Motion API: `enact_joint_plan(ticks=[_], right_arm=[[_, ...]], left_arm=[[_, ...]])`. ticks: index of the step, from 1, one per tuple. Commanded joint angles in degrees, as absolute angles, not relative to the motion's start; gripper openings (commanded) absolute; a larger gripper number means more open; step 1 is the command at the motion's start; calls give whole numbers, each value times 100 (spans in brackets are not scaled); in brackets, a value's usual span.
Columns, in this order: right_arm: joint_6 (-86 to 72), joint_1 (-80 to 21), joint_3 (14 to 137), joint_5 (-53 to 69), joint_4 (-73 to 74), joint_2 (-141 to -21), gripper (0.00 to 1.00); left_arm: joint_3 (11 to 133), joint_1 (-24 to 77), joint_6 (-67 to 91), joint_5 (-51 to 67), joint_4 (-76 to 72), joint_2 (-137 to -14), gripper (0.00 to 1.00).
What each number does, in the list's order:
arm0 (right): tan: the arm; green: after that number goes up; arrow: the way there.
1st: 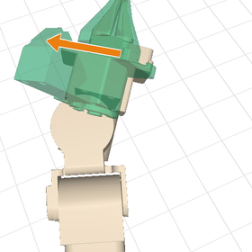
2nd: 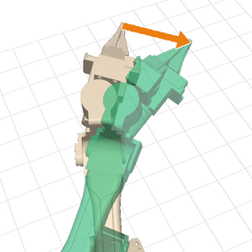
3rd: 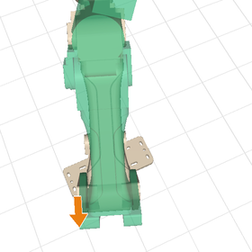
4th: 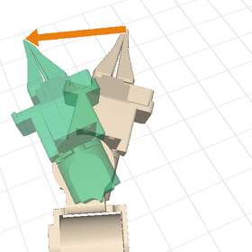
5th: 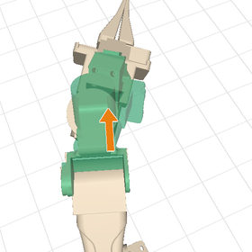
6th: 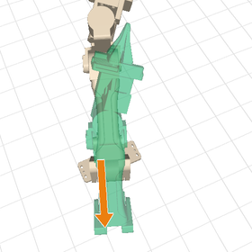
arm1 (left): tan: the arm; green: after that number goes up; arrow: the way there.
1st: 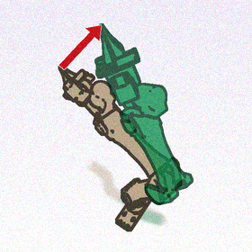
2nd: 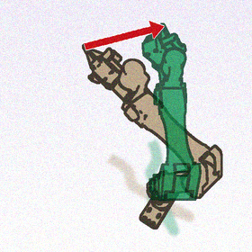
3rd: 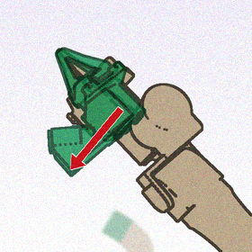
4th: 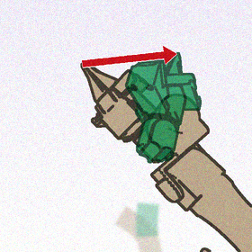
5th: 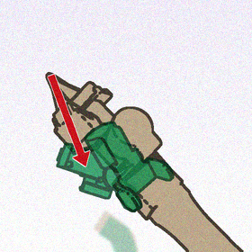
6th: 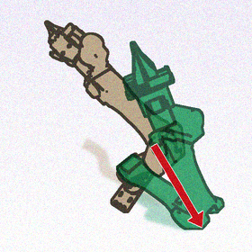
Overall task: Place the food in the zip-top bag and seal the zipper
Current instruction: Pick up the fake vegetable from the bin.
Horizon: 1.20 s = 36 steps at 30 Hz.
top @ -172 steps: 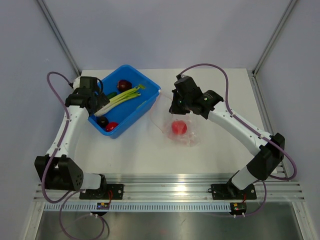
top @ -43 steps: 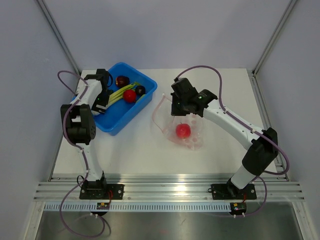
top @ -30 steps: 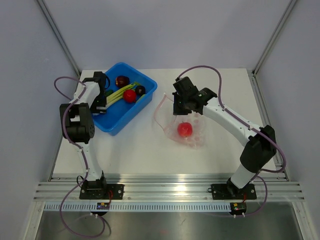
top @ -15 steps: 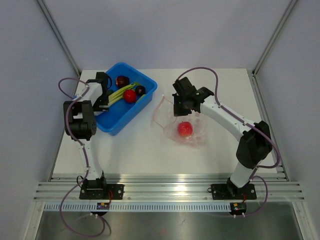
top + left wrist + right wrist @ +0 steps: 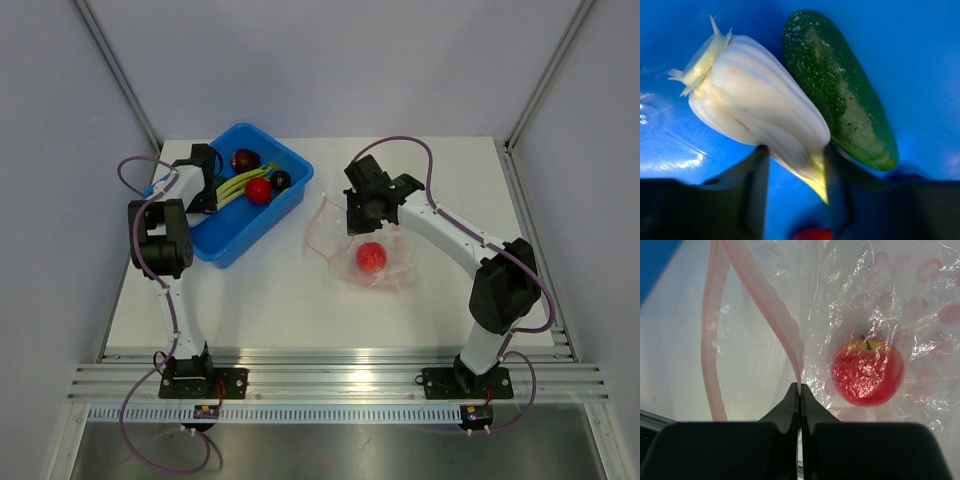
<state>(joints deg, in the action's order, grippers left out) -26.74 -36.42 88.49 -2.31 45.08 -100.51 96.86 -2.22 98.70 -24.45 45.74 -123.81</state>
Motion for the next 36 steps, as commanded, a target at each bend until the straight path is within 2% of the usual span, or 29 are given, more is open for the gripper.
enact_joint_plan(ticks=[1, 2, 3, 6, 9, 15, 20, 29, 36], right_arm=[[-2645, -3595, 9088, -176, 4544, -10064, 1], [-2663, -3595, 9088, -167, 4544, -10055, 1], [-2663, -3595, 9088, -158, 4535, -10055, 1], [-2681, -3595, 9114, -141, 4561, -10046, 1], [-2689, -3586, 9097, -132, 4562, -10011, 1], [-2716, -3595, 9053, -114, 4553, -9940, 1], [-2733, -3586, 9000, -88, 4526, -9862, 1], [-2751, -3586, 8939, -26, 4482, -9782, 0], [-2786, -3595, 8886, -70, 4482, -9651, 1]], left_arm=[[9773, -325, 9712, -2487, 4535, -12700, 32], [9817, -325, 9695, -2487, 4570, -12683, 22], [9817, -325, 9694, -2487, 4631, -12657, 18], [9660, -316, 9738, -2522, 4632, -12437, 7], [9484, -308, 9773, -2636, 4640, -12121, 0], [9553, -176, 9607, -3295, 4851, -11541, 0], [10177, -44, 9352, -3919, 5440, -11514, 0], [10037, 193, 8570, -4508, 4922, -10961, 0], [9124, 395, 6307, -4483, 2027, -10012, 0]])
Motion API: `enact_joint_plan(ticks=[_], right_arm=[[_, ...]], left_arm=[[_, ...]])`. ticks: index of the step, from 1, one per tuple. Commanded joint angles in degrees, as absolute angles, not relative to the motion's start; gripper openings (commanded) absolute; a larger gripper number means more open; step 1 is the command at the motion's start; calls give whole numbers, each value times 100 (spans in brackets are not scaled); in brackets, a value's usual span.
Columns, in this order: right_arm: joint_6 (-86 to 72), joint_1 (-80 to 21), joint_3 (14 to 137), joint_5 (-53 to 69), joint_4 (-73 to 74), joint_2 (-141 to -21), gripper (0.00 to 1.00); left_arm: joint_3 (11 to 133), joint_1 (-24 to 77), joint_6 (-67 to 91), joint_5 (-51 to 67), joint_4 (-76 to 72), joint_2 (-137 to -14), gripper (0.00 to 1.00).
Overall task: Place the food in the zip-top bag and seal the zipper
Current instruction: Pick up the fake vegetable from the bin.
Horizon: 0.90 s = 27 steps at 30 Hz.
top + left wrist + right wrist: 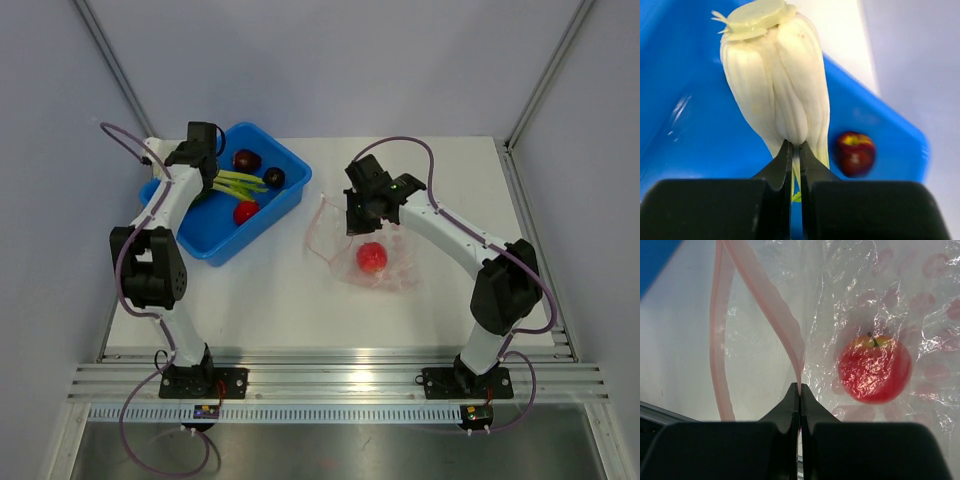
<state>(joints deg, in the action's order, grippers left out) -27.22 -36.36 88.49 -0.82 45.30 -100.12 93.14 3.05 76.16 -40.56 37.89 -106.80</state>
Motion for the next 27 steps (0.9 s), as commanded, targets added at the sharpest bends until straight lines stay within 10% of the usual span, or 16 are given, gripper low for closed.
enact_joint_plan(ticks=[1, 27], right_arm=[[-2786, -3595, 8877, -88, 4482, -9624, 1], [-3111, -3604, 9360, 316, 4192, -9342, 0]], left_arm=[[9088, 413, 6084, -4430, 1821, -9967, 0], [9765, 360, 3233, -899, 1608, -8395, 0]])
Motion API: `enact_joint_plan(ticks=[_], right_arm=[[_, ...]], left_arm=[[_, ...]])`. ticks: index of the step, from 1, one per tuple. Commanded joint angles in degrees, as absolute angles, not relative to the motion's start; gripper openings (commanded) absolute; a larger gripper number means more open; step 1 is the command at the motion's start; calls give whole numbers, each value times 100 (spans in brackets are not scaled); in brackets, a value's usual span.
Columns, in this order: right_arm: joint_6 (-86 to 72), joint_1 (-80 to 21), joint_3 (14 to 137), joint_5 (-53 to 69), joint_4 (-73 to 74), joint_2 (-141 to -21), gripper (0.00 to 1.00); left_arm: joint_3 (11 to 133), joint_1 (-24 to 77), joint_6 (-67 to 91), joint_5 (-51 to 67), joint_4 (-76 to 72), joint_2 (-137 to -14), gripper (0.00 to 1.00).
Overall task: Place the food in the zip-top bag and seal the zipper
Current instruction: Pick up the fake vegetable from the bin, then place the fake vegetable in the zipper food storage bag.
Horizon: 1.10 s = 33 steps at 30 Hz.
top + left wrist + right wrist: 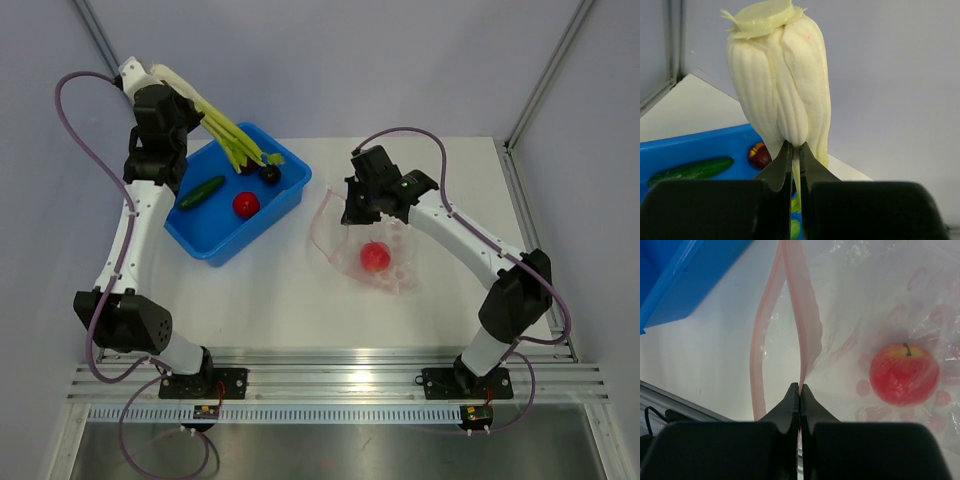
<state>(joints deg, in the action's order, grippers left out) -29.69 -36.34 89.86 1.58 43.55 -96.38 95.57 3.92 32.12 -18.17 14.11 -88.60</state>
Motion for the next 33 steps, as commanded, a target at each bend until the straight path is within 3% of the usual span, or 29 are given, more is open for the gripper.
enact_joint_plan(ticks=[1, 10, 19, 33], right_arm=[[-3137, -3612, 9430, 334, 4210, -9343, 0], [-3462, -3770, 9615, 457, 4105, -9264, 0], [-3568, -3902, 9844, 316, 4184, -9439, 0], [-3612, -3937, 10160, 492, 4210, -9712, 0]], left_arm=[[9686, 369, 3313, -775, 1626, -8307, 0], [9361, 580, 3955, 439, 2338, -7490, 0], [9545, 589, 3788, 737, 2988, -6838, 0], [9272, 1142, 4096, 1055, 2514, -6662, 0]])
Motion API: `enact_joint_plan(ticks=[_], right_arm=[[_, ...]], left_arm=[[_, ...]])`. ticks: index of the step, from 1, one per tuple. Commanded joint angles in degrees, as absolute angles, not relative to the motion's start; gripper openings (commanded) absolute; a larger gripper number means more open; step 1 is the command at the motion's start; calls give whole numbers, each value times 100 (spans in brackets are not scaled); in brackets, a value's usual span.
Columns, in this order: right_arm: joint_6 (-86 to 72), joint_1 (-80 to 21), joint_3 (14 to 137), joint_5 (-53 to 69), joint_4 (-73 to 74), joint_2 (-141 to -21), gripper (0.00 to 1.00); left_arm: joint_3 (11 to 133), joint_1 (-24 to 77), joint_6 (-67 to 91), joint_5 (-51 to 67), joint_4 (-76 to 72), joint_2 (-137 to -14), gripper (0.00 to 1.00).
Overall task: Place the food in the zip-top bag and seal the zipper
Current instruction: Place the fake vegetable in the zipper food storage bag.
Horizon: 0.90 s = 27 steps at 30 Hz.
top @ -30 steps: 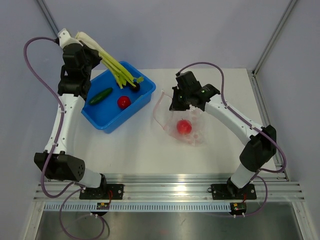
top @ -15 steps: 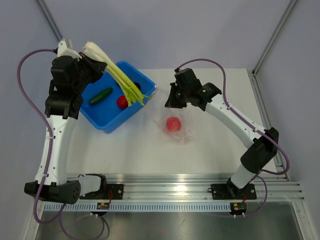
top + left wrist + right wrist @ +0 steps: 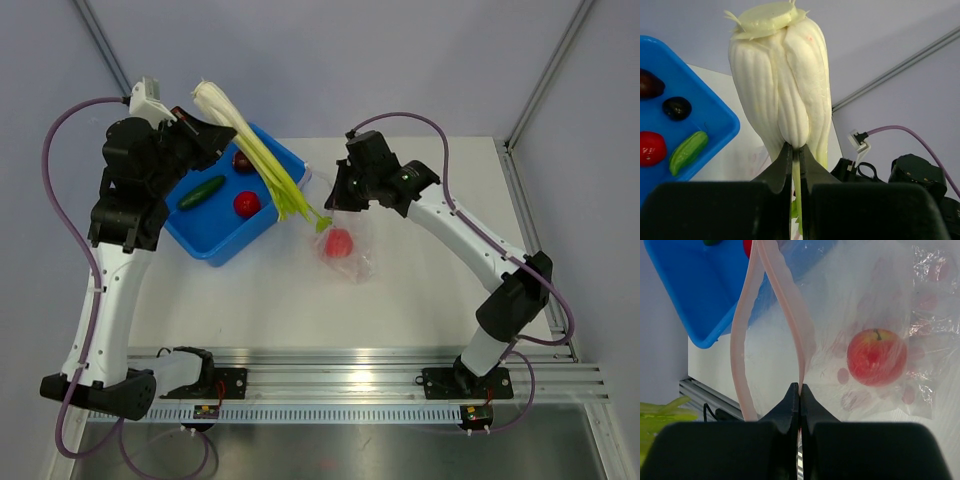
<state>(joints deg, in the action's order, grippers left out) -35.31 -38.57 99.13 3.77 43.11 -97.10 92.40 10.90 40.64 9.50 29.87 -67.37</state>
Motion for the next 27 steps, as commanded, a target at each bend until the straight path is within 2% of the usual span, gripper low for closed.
enact_joint_plan(ticks=[1, 7, 15, 27], right_arm=[[-3612, -3938, 10169, 492, 4210, -9703, 0], [-3639, -3990, 10160, 492, 4236, -9607, 0], [-3682, -4069, 10160, 457, 4263, -9492, 0], [-3735, -4113, 10169, 457, 4307, -9387, 0]], left_arm=[[9264, 1143, 4052, 994, 2514, -6732, 0], [9281, 1221, 3806, 546, 2461, -6943, 0], [9194, 1740, 3402, -658, 2294, -7101, 0], [8824, 2030, 3173, -1397, 1960, -7348, 0]])
